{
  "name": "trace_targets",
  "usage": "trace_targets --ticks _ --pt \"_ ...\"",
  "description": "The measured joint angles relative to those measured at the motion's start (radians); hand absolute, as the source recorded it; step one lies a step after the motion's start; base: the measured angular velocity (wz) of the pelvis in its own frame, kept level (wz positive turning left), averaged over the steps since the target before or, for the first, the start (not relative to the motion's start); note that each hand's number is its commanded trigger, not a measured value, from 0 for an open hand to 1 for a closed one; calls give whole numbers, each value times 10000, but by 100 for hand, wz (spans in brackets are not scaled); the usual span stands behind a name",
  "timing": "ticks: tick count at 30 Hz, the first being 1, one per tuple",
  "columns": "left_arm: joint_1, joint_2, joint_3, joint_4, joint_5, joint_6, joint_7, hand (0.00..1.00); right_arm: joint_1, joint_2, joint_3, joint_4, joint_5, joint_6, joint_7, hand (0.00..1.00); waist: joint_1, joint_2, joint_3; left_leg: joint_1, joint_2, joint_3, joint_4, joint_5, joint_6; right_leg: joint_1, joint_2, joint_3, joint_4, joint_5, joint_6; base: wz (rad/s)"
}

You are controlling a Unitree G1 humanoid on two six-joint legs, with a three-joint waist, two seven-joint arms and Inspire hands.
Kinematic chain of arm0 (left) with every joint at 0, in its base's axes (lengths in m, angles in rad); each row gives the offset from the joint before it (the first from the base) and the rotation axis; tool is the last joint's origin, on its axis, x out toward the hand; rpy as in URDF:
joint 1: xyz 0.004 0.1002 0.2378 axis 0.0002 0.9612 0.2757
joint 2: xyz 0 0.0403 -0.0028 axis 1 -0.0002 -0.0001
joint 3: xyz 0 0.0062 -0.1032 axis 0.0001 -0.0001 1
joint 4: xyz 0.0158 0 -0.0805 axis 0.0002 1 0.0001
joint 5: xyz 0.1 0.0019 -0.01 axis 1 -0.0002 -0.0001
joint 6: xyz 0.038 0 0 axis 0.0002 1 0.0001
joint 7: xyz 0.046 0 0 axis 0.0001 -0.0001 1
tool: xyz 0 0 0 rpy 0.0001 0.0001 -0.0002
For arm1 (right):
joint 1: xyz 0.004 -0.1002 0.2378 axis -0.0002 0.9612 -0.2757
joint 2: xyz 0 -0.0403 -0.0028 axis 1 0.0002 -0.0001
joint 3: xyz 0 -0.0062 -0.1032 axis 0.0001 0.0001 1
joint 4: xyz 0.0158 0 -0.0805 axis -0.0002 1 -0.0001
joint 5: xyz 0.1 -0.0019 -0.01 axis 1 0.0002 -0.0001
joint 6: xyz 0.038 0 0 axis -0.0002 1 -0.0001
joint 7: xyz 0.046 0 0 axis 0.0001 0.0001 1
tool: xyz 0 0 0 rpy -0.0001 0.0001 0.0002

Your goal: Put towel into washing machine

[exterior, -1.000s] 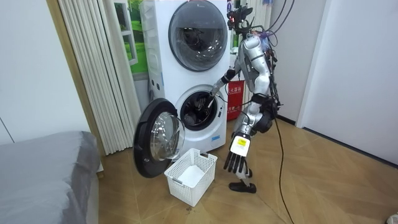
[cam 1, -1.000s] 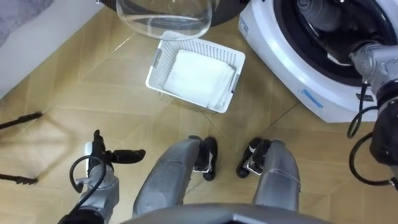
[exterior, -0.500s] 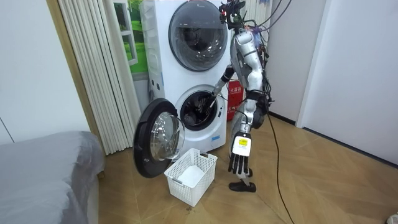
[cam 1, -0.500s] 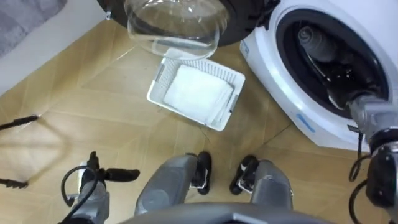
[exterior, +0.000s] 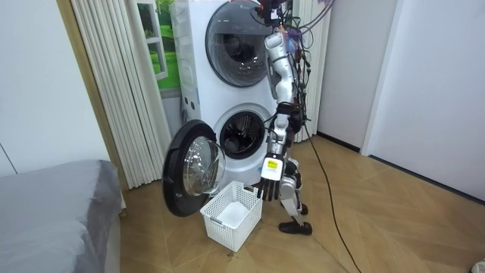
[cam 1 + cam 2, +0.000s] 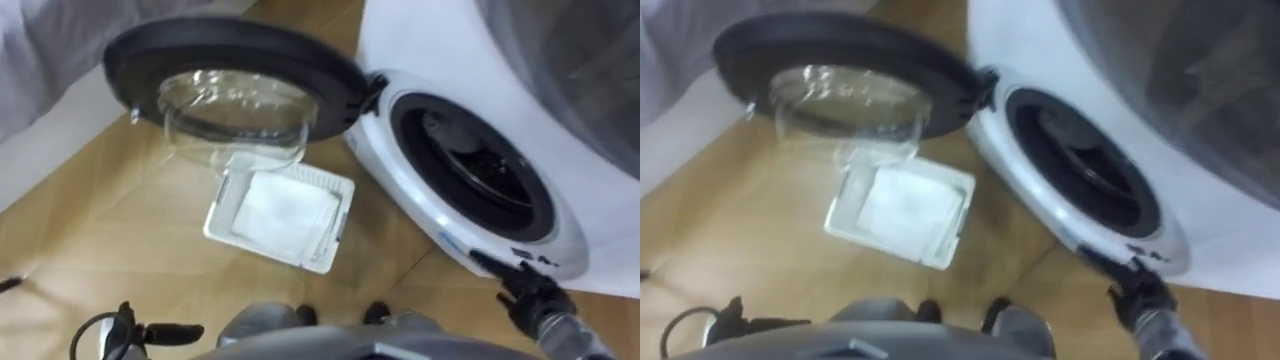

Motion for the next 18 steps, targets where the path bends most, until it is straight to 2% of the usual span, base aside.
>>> trace_targets --ticks 3,4,5,6,7,8,10,11,12,13,14,18 --pt "2 -6 2 -9 244 53 -166 0 142 163 214 108 -1244 3 10 0 -202 19 8 341 82 10 -48 27 -45 308 89 26 -75 30 -2 14" --pt "5 4 -1 15 387 83 -251 0 147 240 217 170 -1493 -1 7 0 -210 -94 102 119 44 216 760 62 -164 579 -39 355 -136 78 -63 26" --pt "49 1 -4 -1 487 86 -285 0 215 363 201 241 -1837 -45 -49 0 -250 -405 200 -495 -133 351 1137 -53 -498 947 -289 1270 -450 83 -56 47" --pt "18 -47 -7 -24 585 85 -304 0 201 360 132 333 -1965 -63 -50 0 -344 -397 171 -853 -87 291 641 30 -572 1001 -289 1420 -452 79 -49 80" --pt "-7 -70 -52 -63 829 103 -386 0 246 435 -7 515 -1996 -19 -82 0 -497 -223 151 -1243 93 492 138 619 -247 1043 -311 1400 -338 -107 222 50" --pt "103 -88 -43 -47 844 234 -426 0 278 538 19 601 -1995 49 -100 0 -260 -304 76 -1003 56 642 112 687 -288 1152 -385 1266 -392 -86 427 21" --pt "295 -99 -30 7 854 482 -456 0 260 729 24 581 -2027 31 72 0 33 -299 156 -645 59 458 112 684 -284 1242 -438 883 -561 -71 540 -50" --pt "342 -176 -3 79 868 637 -504 0 262 776 26 537 -2111 35 122 0 112 -234 198 -394 66 -157 97 682 -288 1203 -320 799 -928 35 507 -55" --pt "380 -206 24 99 870 677 -556 0 279 781 25 510 -2181 42 129 0 85 -216 205 -272 58 -318 67 678 -294 1210 -260 788 -1123 347 497 -28" --pt "426 -285 221 144 992 729 -683 0 388 767 15 429 -2308 96 117 0 23 -213 167 63 18 -336 -129 654 -332 1278 -257 548 -1078 393 478 0" --pt "392 -368 387 169 1236 762 -751 0 441 742 16 454 -2482 204 117 0 -143 -208 147 370 44 -335 -417 648 -343 1457 -219 532 -1072 373 468 8" --pt "176 -398 413 131 1534 799 -952 0 390 742 12 502 -2833 344 265 0 -274 -107 113 738 91 -322 -945 705 -449 1618 -21 519 -1072 305 367 -1"
